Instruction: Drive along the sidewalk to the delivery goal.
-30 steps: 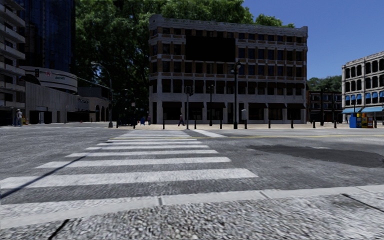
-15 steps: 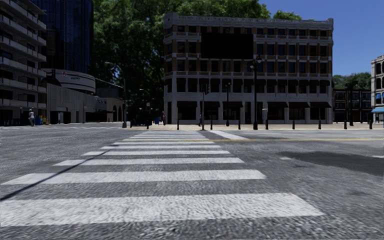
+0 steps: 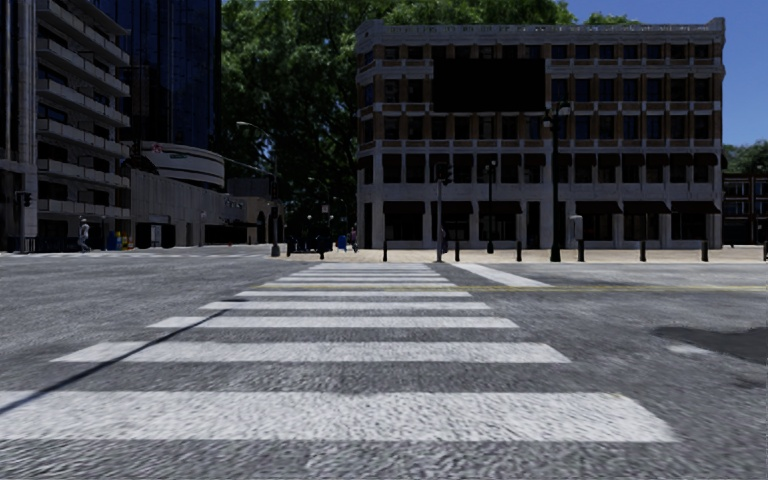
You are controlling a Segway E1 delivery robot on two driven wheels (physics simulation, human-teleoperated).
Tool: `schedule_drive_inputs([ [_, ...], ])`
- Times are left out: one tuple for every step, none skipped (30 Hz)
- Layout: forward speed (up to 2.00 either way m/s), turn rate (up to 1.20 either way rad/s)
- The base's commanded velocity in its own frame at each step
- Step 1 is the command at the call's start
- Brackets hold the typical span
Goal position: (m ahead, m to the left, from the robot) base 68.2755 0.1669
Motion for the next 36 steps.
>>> schedule_drive_inputs([
  [2.0, 0.3],
  [2.0, 0.3],
  [2.0, 0.0],
  [2.0, 0.0],
  [2.0, 0.0],
  [2.0, 0.0],
  [2.0, 0.0],
  [2.0, 0.0],
  [2.0, 0.0],
  [2.0, 0.0],
  [2.0, 0.0],
  [2.0, 0.0],
  [2.0, 0.0],
  [2.0, 0.0],
  [2.0, 0.0],
  [2.0, 0.0],
  [2.0, 0.0],
  [2.0, 0.0],
  [2.0, 0.0],
  [2.0, 0.0],
  [2.0, 0.0],
  [2.0, 0.0],
  [2.0, 0.0],
  [2.0, 0.0],
  [2.0, 0.0],
  [2.0, 0.0],
  [2.0, 0.0],
  [2.0, 0.0],
  [2.0, 0.0],
  [2.0, 0.0],
  [2.0, 0.0],
  [2.0, 0.0],
  [2.0, 0.0],
  [2.0, 0.0],
  [2.0, 0.0],
  [2.0, 0.0],
])
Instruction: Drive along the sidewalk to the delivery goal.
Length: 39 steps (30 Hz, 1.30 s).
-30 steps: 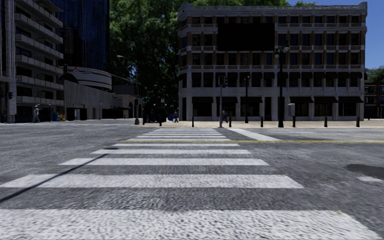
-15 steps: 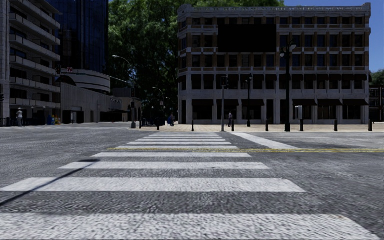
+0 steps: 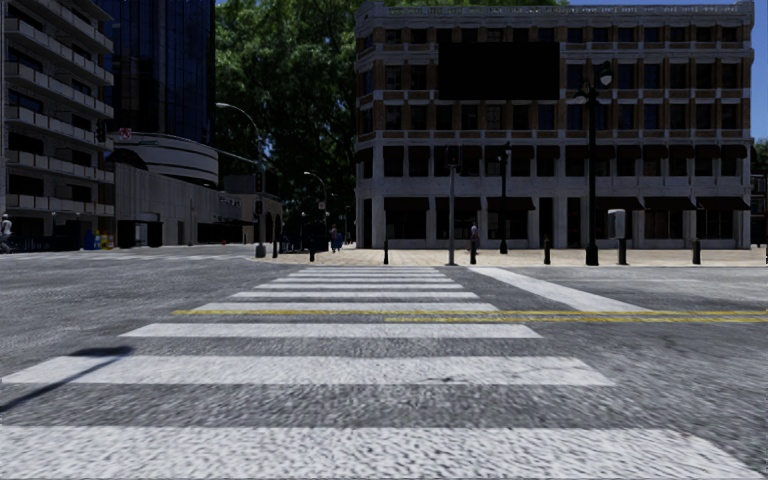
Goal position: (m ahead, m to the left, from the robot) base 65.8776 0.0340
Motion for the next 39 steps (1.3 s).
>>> schedule_drive_inputs([
  [2.0, 0.0],
  [2.0, 0.0],
  [2.0, 0.0],
  [2.0, 0.0],
  [2.0, 0.0],
  [2.0, 0.0],
  [2.0, 0.0],
  [2.0, 0.0],
  [2.0, 0.0],
  [2.0, 0.0],
  [2.0, 0.0],
  [2.0, 0.0],
  [2.0, 0.0],
  [2.0, 0.0],
  [2.0, 0.0],
  [2.0, 0.0],
  [2.0, 0.0],
  [2.0, 0.0],
  [2.0, 0.0],
  [2.0, 0.0],
  [2.0, 0.0],
  [2.0, 0.0],
  [2.0, 0.0],
  [2.0, 0.0],
  [2.0, 0.0],
  [2.0, 0.0],
  [2.0, 0.0],
  [2.0, 0.0],
  [2.0, 0.0],
  [2.0, 0.0],
  [2.0, 0.0],
  [2.0, 0.0],
  [2.0, 0.0],
  [2.0, 0.0],
  [2.0, 0.0],
  [2.0, 0.0],
  [2.0, 0.0],
  [2.0, 0.0],
  [2.0, 0.0],
])
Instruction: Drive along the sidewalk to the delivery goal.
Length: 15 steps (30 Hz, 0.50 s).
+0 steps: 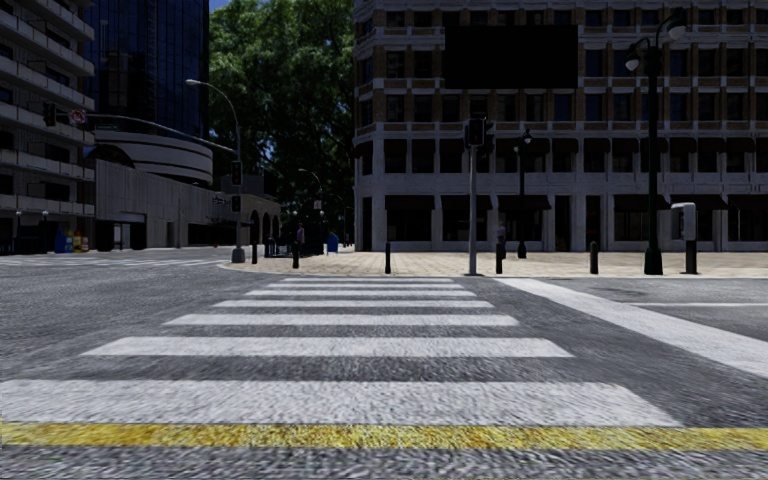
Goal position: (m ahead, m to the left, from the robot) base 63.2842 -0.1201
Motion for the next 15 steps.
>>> schedule_drive_inputs([
  [2.0, 0.0],
  [2.0, 0.0],
  [2.0, 0.0],
  [2.0, 0.0],
  [2.0, 0.0],
  [2.0, 0.0],
  [2.0, 0.0],
  [2.0, 0.0],
  [2.0, 0.0],
  [2.0, 0.0],
  [2.0, 0.0],
  [2.0, 0.0],
  [2.0, 0.0],
  [2.0, 0.0],
  [2.0, 0.0],
])
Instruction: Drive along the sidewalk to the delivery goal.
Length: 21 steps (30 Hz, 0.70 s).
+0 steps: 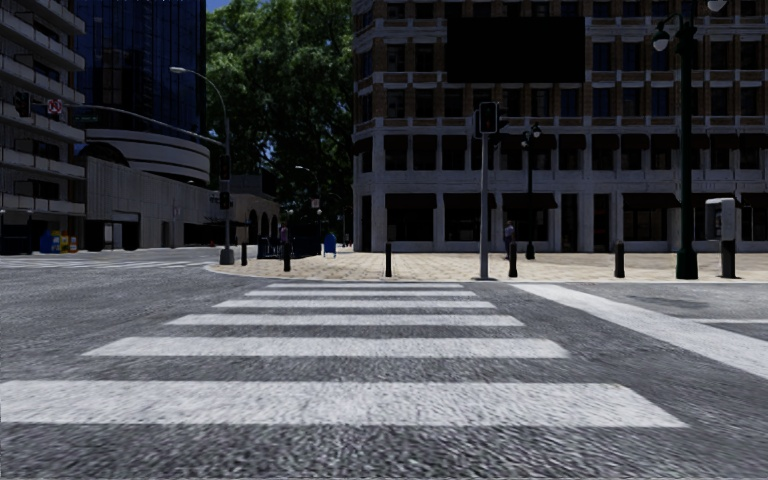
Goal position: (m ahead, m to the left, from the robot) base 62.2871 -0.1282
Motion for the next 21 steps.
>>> schedule_drive_inputs([
  [2.0, 0.0],
  [2.0, 0.0],
  [2.0, 0.0],
  [2.0, 0.0],
  [2.0, 0.0],
  [2.0, 0.0],
  [2.0, 0.0],
  [2.0, 0.0],
  [2.0, 0.0],
  [2.0, 0.0],
  [2.0, 0.0],
  [2.0, 0.0],
  [2.0, 0.0],
  [2.0, 0.0],
  [2.0, 0.0],
  [2.0, 0.0],
  [2.0, 0.0],
  [2.0, 0.0],
  [2.0, 0.01],
  [2.0, 0.21],
  [2.0, 0.31],
])
